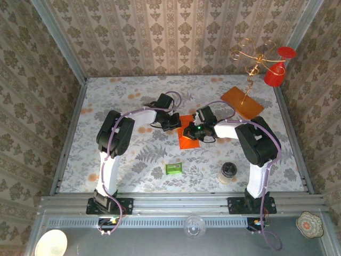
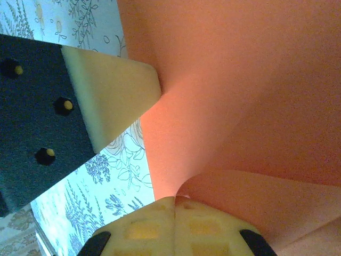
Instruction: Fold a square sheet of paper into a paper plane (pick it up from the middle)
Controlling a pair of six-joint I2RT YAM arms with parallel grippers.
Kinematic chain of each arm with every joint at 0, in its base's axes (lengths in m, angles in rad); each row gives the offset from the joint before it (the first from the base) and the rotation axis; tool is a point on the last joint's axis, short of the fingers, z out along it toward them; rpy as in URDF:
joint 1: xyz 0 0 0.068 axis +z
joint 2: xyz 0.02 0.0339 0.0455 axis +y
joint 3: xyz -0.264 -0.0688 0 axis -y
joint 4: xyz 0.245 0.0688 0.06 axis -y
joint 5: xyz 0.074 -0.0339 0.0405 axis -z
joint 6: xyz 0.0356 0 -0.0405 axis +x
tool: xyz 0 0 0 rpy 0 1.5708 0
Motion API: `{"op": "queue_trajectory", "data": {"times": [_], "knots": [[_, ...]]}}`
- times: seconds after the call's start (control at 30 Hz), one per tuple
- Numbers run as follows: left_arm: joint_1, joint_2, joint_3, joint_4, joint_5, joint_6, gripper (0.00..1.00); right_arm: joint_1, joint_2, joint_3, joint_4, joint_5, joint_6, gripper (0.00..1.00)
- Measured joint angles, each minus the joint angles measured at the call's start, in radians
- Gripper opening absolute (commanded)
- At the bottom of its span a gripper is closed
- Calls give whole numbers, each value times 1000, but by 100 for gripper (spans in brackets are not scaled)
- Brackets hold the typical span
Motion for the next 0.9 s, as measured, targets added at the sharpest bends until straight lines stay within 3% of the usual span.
{"op": "queue_trajectory", "data": {"times": [0.9], "knots": [[0,-1,-5,7,1,0,4,0,18,6,6,0,0,5]]}}
